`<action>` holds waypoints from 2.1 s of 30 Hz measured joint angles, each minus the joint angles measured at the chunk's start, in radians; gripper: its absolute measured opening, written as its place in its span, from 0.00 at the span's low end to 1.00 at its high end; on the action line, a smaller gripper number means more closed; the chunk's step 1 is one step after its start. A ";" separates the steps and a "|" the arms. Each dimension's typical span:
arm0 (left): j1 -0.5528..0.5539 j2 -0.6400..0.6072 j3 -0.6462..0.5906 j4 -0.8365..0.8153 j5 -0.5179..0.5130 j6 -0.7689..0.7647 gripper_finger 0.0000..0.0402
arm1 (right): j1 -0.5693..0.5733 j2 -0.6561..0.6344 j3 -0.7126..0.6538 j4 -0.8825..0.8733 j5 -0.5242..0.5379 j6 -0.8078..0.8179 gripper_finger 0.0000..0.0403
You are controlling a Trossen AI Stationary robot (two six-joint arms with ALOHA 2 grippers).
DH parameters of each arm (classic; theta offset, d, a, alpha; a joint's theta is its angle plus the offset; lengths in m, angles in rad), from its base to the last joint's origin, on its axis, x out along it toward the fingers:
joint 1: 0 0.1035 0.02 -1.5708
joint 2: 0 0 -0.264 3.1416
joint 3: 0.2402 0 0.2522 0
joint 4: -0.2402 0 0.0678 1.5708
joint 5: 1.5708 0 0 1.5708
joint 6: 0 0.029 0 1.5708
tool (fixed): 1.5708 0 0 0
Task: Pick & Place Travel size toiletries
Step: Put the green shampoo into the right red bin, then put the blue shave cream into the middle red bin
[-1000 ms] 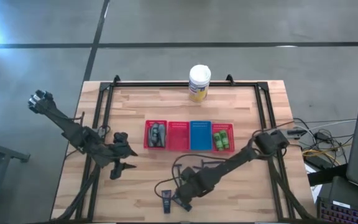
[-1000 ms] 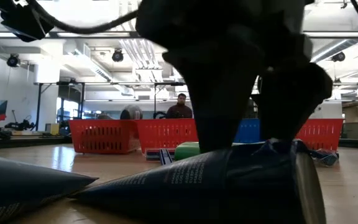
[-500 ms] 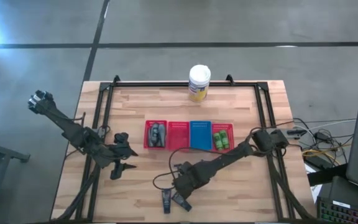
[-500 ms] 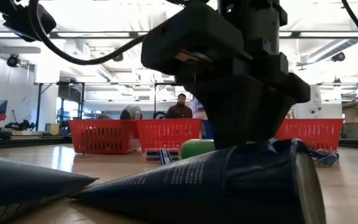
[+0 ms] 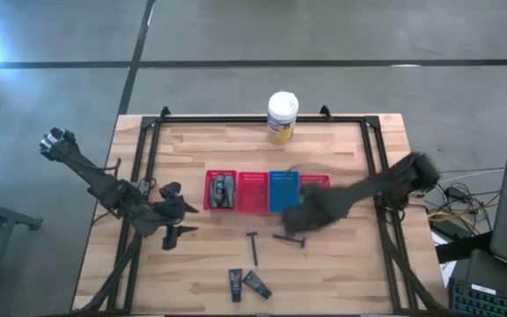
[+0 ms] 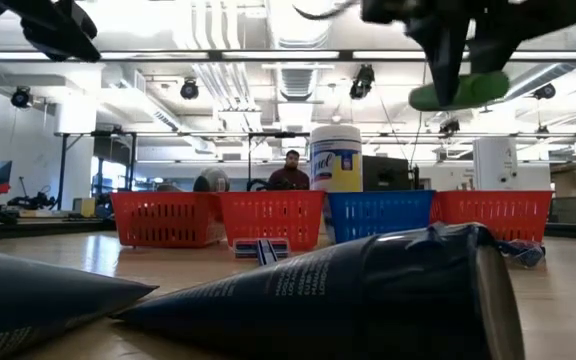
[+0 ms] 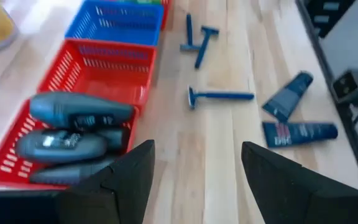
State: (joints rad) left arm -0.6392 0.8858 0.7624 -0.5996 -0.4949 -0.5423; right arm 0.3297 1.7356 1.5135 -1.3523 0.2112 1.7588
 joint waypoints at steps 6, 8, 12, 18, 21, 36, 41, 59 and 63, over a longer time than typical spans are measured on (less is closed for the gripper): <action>0.000 0.003 0.000 0.024 -0.031 -0.013 0.61 | -0.179 -0.157 -0.328 0.264 -0.069 -0.115 0.32; 0.000 0.004 0.000 0.025 -0.030 -0.033 0.61 | -0.228 -0.196 -0.402 0.367 -0.090 -0.156 0.34; 0.000 0.016 0.000 0.031 -0.016 -0.022 0.61 | -0.262 -0.214 -0.492 0.398 -0.079 -0.169 0.43; 0.000 0.083 0.000 0.041 0.044 0.048 0.61 | -0.258 -0.262 -0.533 0.397 -0.048 -0.161 0.59; 0.000 0.136 0.000 0.058 0.100 0.122 0.61 | -0.249 -0.282 -0.529 0.396 -0.029 -0.168 0.66; 0.012 0.495 0.026 0.381 0.423 0.925 0.61 | -0.082 -0.242 -0.306 0.308 0.053 -0.199 0.88; 0.041 0.640 0.107 0.440 0.555 0.991 0.61 | -0.003 -0.243 -0.296 0.238 0.051 -0.063 0.91; 0.061 1.072 0.559 0.298 0.717 1.169 0.61 | 0.058 -0.422 -0.373 0.100 0.052 0.030 0.91; 0.062 1.149 0.630 0.206 0.733 1.175 0.61 | 0.073 -0.477 -0.404 0.101 0.087 0.055 0.91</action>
State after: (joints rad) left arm -0.5774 2.0346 1.3929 -0.3933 0.2381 0.6331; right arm 0.4023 1.2584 1.1090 -1.2510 0.2977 1.8136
